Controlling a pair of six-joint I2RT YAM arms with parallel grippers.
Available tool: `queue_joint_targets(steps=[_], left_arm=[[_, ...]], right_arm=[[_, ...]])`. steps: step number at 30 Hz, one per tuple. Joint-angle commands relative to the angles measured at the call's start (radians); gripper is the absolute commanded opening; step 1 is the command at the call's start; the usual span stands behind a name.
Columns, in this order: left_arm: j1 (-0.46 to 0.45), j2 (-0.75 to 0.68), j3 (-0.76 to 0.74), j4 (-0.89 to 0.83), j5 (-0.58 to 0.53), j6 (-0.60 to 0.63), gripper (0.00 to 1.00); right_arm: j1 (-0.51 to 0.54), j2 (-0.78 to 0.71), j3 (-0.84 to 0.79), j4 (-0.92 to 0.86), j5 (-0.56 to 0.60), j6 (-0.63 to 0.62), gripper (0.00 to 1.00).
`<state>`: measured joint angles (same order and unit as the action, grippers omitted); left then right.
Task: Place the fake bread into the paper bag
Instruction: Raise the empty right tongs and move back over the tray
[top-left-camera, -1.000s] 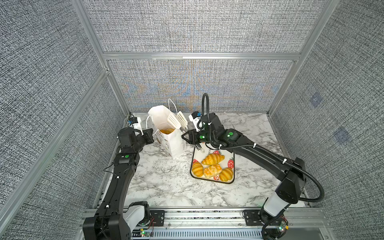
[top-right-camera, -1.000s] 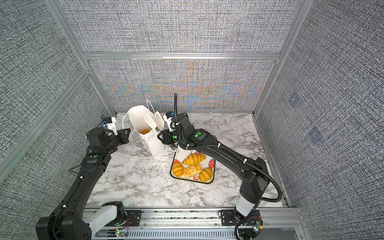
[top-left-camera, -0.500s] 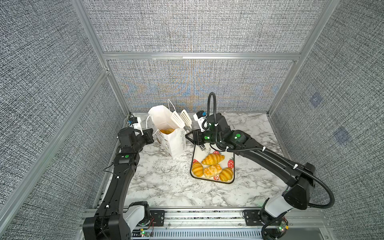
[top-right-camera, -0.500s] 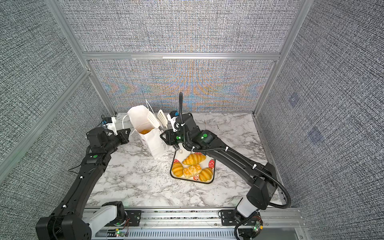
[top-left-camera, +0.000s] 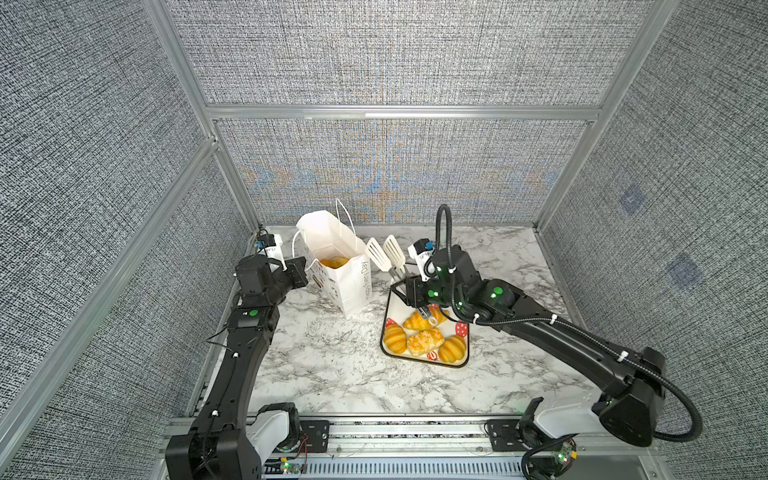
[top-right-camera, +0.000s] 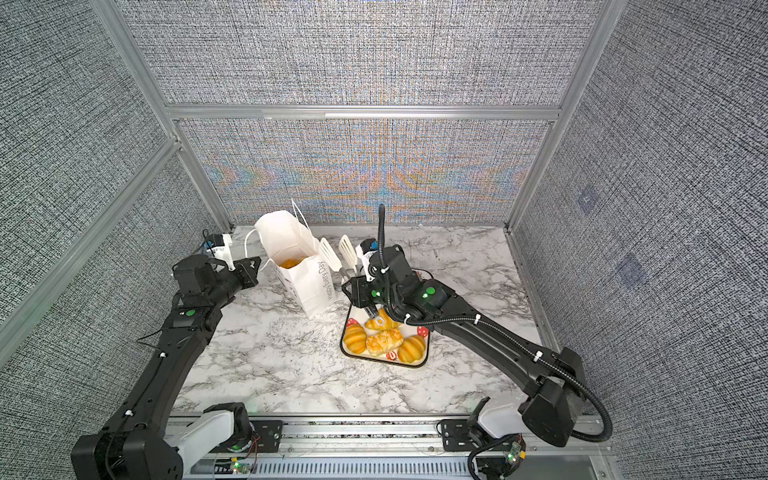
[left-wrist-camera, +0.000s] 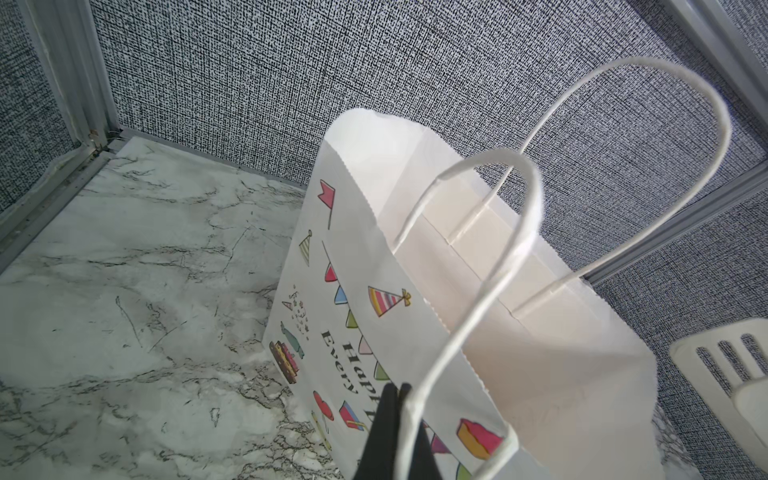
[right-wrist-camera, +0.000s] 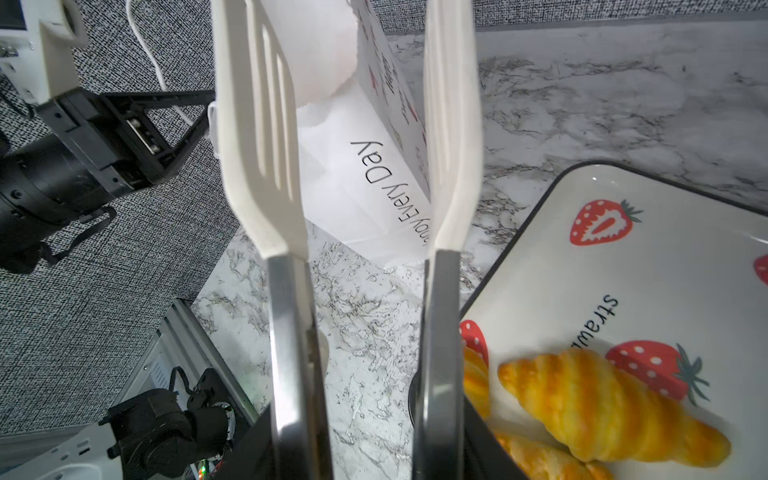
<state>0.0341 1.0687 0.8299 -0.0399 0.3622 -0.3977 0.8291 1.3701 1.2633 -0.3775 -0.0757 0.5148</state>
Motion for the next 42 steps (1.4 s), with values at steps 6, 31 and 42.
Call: queue_joint_targets(steps=[6, 31, 42], left_arm=[[-0.001, -0.002, -0.002, 0.014, 0.009, -0.003, 0.00], [-0.003, -0.002, -0.003, 0.019, 0.020, -0.007, 0.00], [-0.003, 0.008, -0.003, 0.017, 0.018, -0.007, 0.00]], right_arm=[[-0.007, -0.104, -0.106, -0.055, 0.075, 0.056, 0.48], [0.005, -0.510, -0.513, -0.351, 0.181, 0.393, 0.48], [0.075, -0.657, -0.599, -0.527, 0.220, 0.541, 0.48]])
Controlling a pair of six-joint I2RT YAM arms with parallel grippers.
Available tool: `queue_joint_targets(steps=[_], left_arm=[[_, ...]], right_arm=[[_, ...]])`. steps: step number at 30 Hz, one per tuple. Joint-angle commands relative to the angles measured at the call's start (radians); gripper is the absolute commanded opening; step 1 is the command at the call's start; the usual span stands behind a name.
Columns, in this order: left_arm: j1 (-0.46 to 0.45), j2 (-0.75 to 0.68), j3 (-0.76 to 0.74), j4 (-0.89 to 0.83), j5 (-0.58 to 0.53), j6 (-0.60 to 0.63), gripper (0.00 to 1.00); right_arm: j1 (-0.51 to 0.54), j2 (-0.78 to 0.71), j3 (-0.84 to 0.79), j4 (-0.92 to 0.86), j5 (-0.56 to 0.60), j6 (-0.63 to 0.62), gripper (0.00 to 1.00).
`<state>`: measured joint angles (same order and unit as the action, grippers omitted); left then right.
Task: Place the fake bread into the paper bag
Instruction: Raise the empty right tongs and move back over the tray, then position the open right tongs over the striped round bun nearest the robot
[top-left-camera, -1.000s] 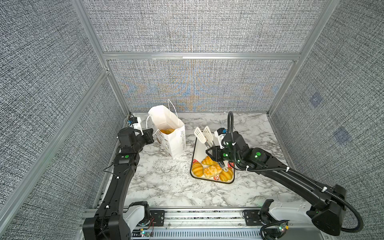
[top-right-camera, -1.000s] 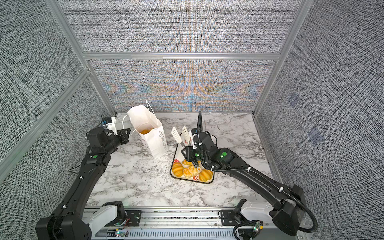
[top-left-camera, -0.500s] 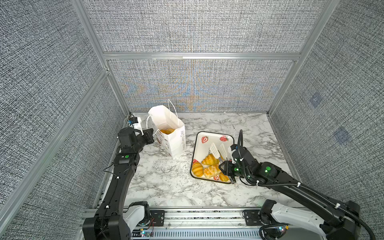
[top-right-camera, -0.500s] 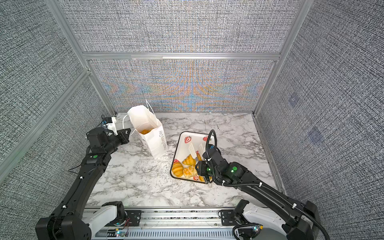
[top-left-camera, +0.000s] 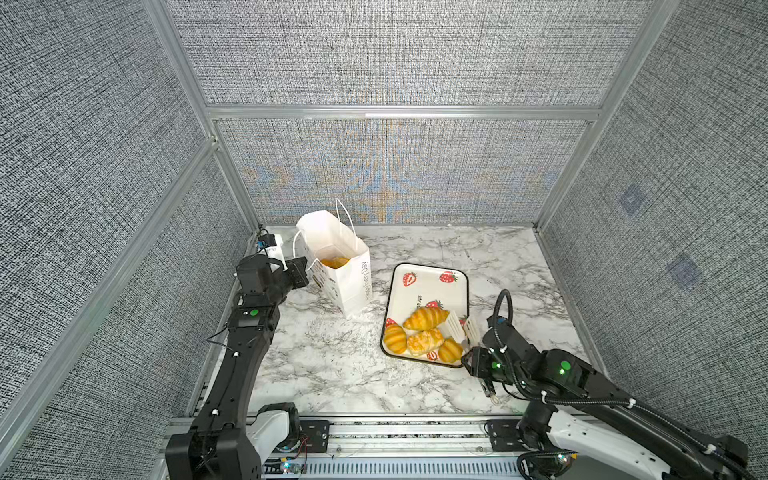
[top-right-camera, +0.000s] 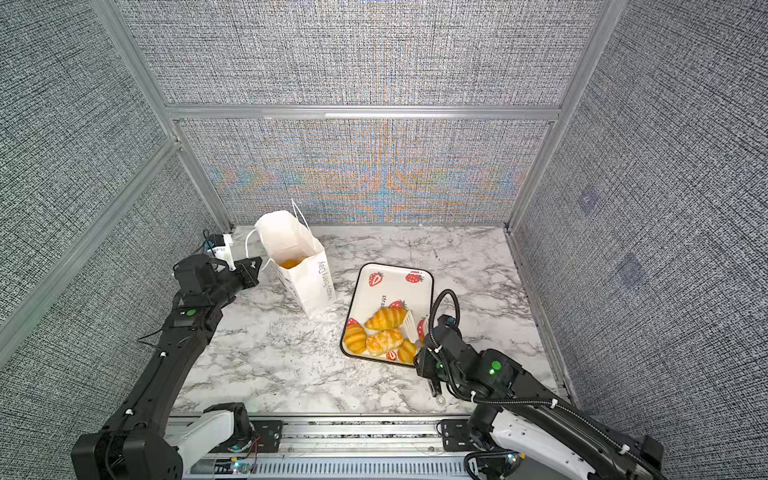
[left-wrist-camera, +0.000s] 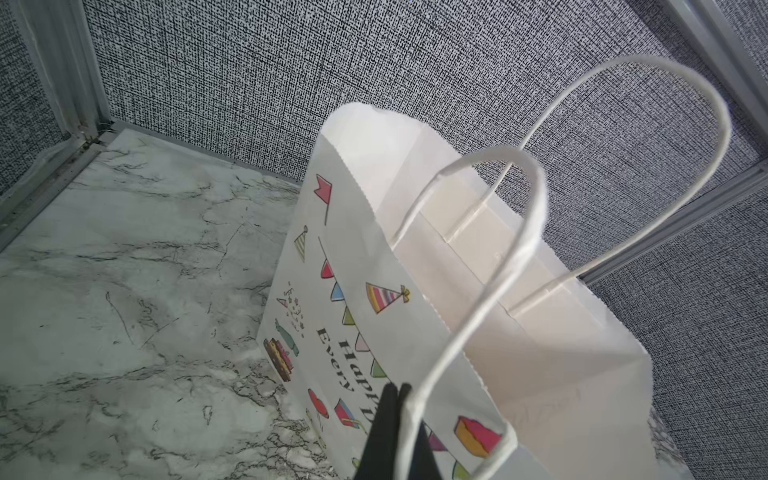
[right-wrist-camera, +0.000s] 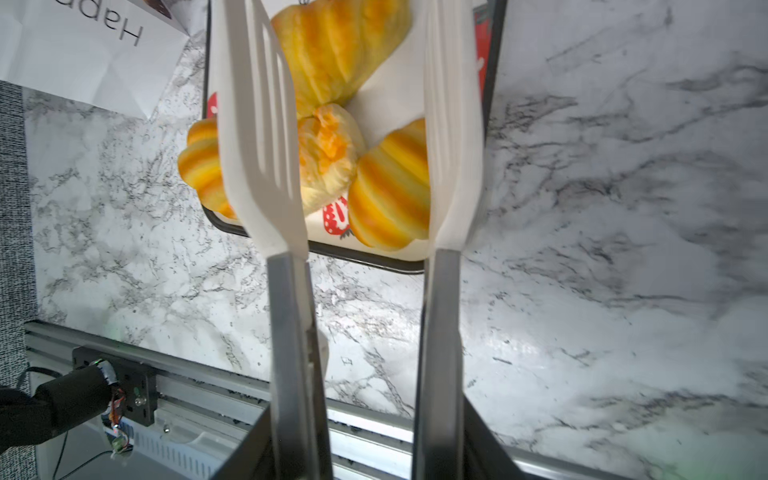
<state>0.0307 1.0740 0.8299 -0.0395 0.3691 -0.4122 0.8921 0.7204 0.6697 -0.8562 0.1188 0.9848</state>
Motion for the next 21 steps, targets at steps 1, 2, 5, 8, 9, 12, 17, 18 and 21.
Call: queue_joint_targets(steps=[1, 2, 5, 8, 9, 12, 17, 18, 21], left_arm=[[0.000, 0.002, -0.003, 0.017, 0.014, 0.007, 0.00], [0.000, 0.002, -0.003, 0.018, 0.014, 0.007, 0.00], [0.000, 0.002, -0.003, 0.018, 0.015, 0.007, 0.00], [0.000, 0.003, -0.002, 0.018, 0.016, 0.006, 0.00], [0.001, 0.003, -0.002, 0.018, 0.016, 0.006, 0.00], [-0.001, 0.005, -0.003, 0.020, 0.017, 0.004, 0.00], [0.000, 0.005, -0.003, 0.020, 0.018, 0.004, 0.00], [0.001, 0.005, -0.004, 0.020, 0.018, 0.004, 0.00], [0.001, 0.005, -0.004, 0.020, 0.018, 0.004, 0.00]], right_arm=[[0.020, -0.009, -0.010, -0.051, 0.024, 0.081, 0.48], [0.030, -0.009, -0.015, -0.050, 0.023, 0.088, 0.48], [0.046, -0.039, -0.027, -0.054, 0.022, 0.110, 0.48], [0.054, -0.046, -0.037, -0.065, 0.021, 0.126, 0.48], [0.054, -0.046, -0.039, -0.069, 0.020, 0.128, 0.48], [0.063, -0.043, -0.041, -0.065, 0.011, 0.133, 0.48], [0.081, -0.023, -0.045, -0.053, -0.001, 0.142, 0.49], [0.086, -0.022, -0.046, -0.048, -0.004, 0.144, 0.49], [0.102, 0.007, -0.047, -0.034, -0.007, 0.150, 0.49]])
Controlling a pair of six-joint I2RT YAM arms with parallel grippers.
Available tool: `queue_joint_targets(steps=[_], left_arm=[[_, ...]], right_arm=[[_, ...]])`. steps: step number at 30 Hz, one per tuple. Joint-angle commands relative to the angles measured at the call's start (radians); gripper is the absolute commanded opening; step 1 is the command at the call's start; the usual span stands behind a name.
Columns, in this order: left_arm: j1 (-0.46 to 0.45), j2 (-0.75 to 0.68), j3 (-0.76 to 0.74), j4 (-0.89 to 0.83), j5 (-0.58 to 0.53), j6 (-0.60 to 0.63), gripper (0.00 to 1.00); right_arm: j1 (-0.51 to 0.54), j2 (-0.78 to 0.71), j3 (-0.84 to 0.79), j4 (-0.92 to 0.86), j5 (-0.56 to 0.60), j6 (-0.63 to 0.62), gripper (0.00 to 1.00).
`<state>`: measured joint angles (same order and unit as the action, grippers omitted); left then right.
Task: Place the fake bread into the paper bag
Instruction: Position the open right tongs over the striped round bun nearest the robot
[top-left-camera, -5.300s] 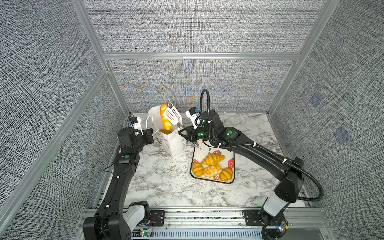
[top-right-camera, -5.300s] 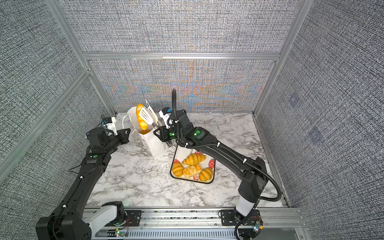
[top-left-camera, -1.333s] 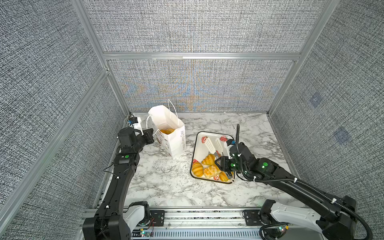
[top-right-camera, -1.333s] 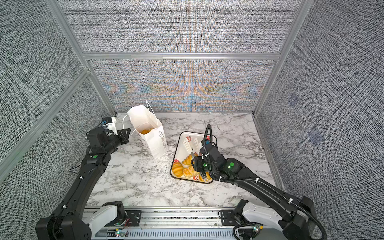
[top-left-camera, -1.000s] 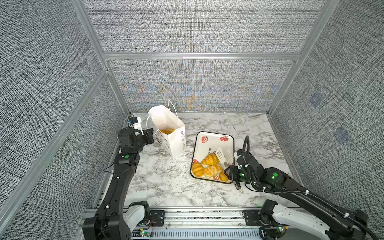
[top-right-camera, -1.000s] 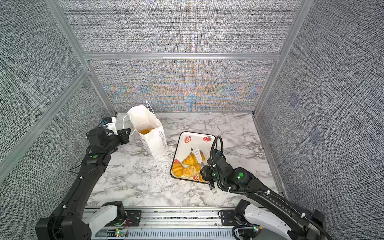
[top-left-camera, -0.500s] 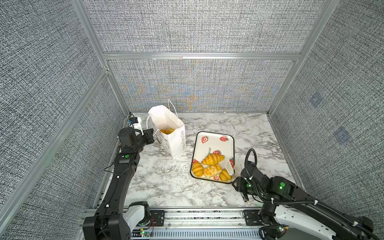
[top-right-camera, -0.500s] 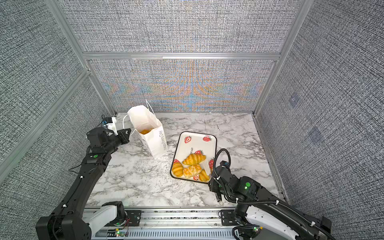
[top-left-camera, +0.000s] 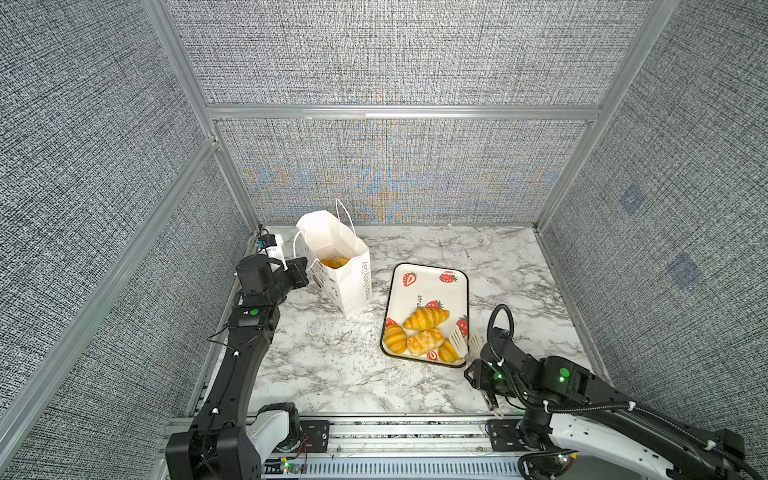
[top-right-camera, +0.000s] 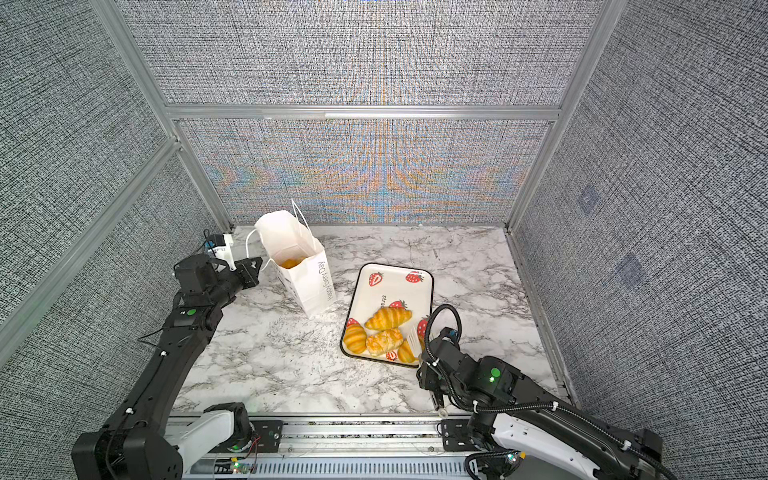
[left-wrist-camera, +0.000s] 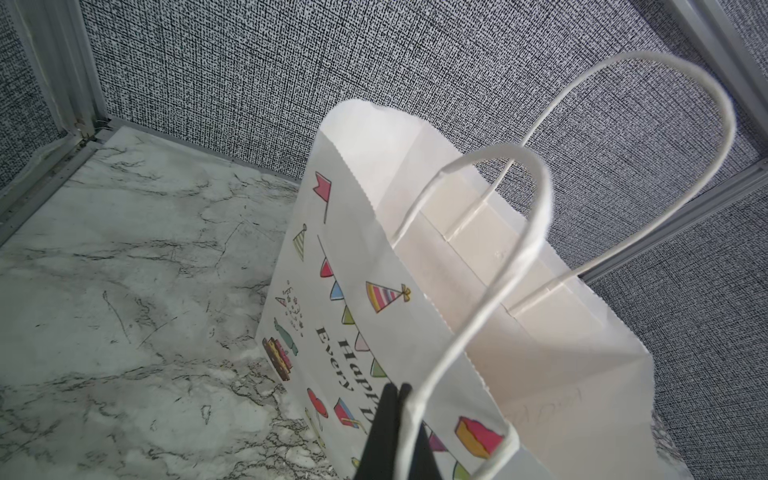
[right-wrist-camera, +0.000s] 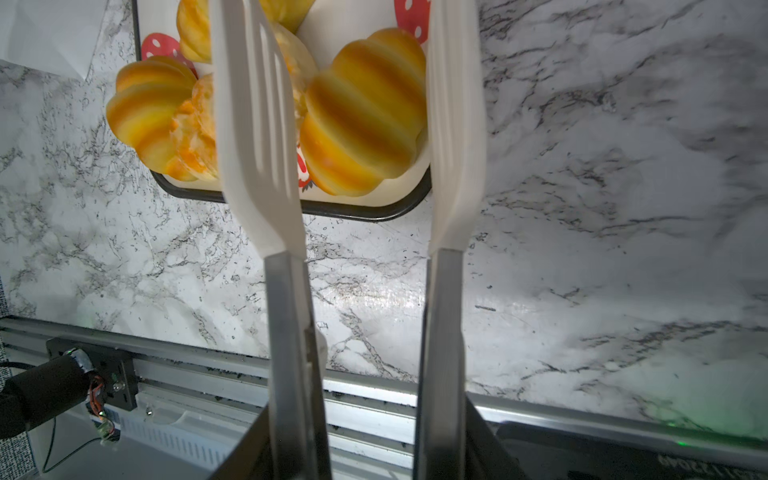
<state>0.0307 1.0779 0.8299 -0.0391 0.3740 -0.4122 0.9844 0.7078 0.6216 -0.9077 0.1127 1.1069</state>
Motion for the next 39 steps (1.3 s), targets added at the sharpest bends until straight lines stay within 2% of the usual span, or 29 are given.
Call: queue_joint_targets(steps=[1, 15, 35, 39], left_arm=[[0.001, 0.001, -0.004, 0.019, 0.015, 0.004, 0.00], [0.000, 0.001, -0.003, 0.021, 0.016, 0.002, 0.00], [-0.001, 0.000, -0.004, 0.021, 0.014, 0.004, 0.00], [-0.001, 0.002, -0.005, 0.021, 0.016, 0.004, 0.00]], right_arm=[[0.016, 0.026, 0.002, 0.020, -0.001, 0.028, 0.49], [0.050, 0.066, 0.000, 0.028, 0.005, 0.050, 0.50], [0.071, 0.062, 0.025, -0.060, 0.028, 0.076, 0.50], [0.071, 0.077, 0.021, -0.018, 0.013, 0.059, 0.50]])
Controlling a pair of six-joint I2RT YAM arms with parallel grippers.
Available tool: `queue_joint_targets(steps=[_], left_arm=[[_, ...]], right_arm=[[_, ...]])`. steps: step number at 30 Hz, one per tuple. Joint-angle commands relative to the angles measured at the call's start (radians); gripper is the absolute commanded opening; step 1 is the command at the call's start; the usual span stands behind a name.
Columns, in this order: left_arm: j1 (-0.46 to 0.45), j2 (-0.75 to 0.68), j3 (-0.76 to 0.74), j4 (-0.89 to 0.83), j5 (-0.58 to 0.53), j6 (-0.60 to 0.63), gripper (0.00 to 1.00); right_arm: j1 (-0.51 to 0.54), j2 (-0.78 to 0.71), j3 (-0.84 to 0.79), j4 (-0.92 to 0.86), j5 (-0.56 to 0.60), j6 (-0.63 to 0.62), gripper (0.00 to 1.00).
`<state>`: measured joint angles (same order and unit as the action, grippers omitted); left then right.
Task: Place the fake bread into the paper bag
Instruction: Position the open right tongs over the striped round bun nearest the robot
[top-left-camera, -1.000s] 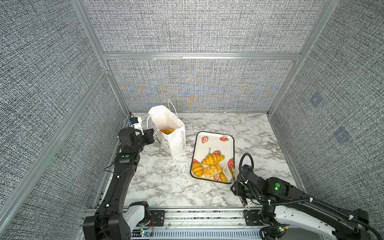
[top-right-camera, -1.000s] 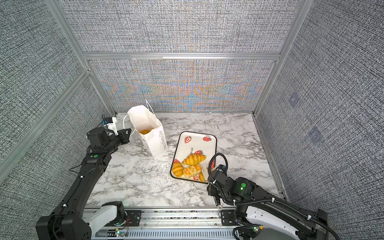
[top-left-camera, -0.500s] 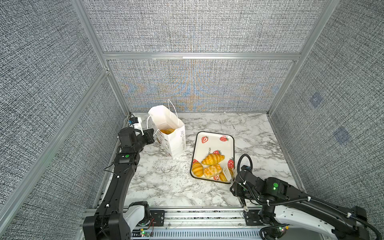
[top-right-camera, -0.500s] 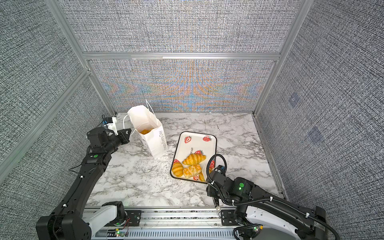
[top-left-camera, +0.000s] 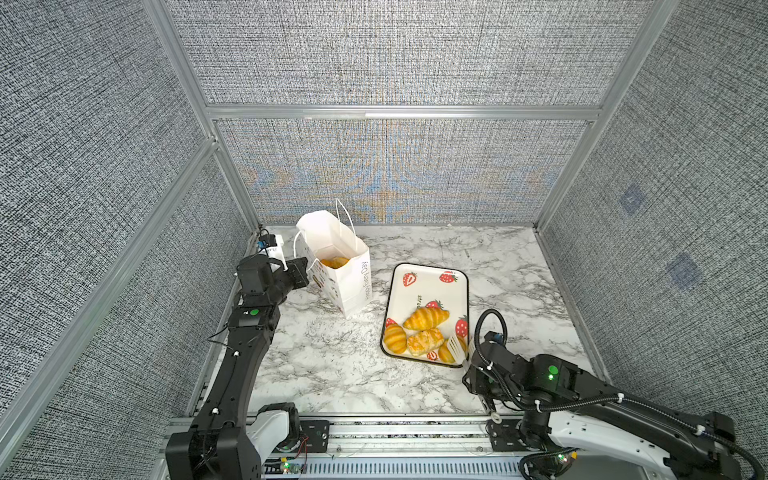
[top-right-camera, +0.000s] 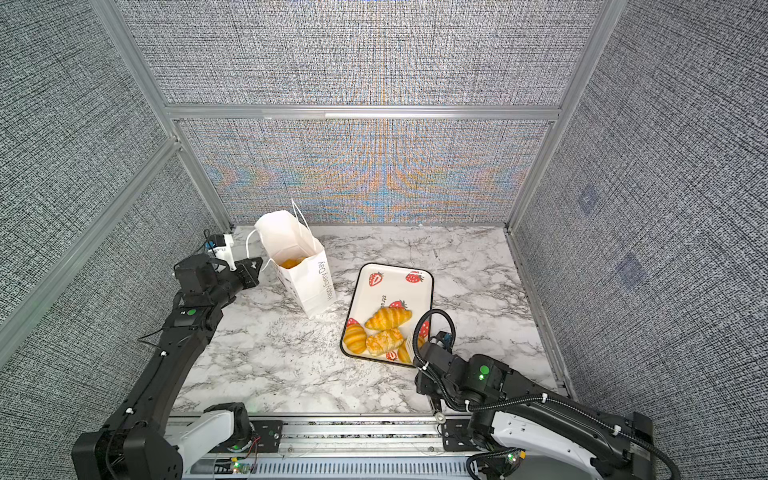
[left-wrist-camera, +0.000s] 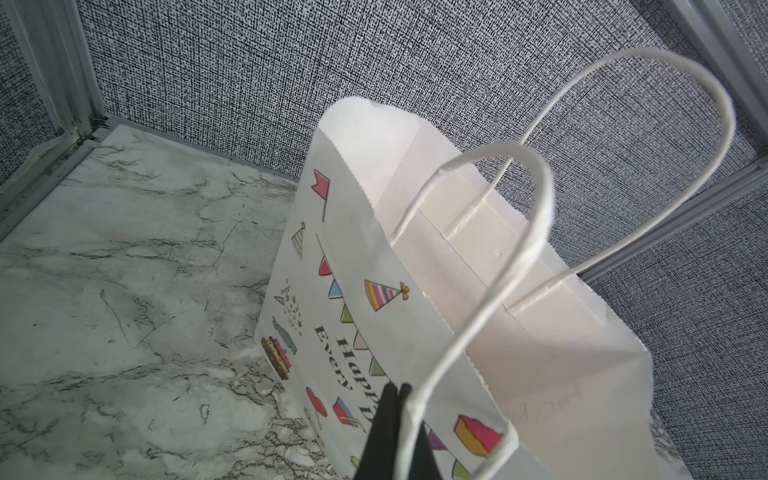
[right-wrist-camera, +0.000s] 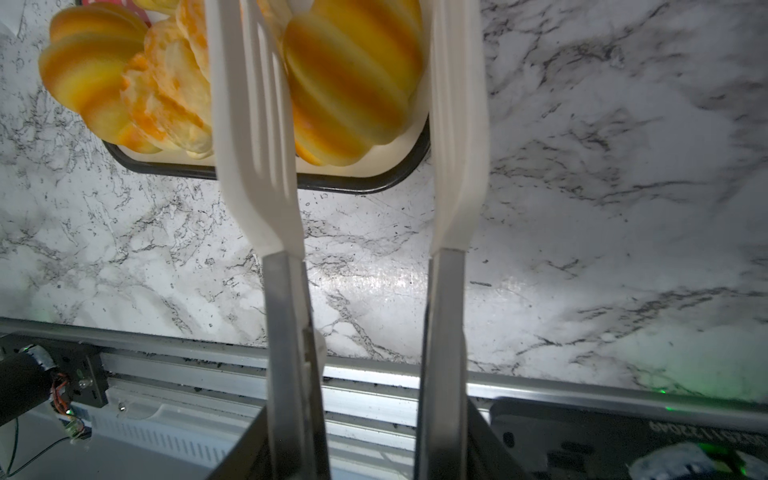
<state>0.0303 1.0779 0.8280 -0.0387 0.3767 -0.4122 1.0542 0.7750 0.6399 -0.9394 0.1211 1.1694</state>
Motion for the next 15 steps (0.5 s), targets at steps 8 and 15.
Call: queue_joint_targets(steps=[8, 15], left_arm=[[-0.001, -0.001, -0.004, 0.019, 0.011, 0.004, 0.00], [-0.001, -0.001, -0.004, 0.017, 0.008, 0.007, 0.00]], right_arm=[[0.004, 0.054, 0.019, 0.039, 0.007, -0.024, 0.50], [0.004, 0.058, 0.021, 0.018, 0.020, -0.031, 0.50]])
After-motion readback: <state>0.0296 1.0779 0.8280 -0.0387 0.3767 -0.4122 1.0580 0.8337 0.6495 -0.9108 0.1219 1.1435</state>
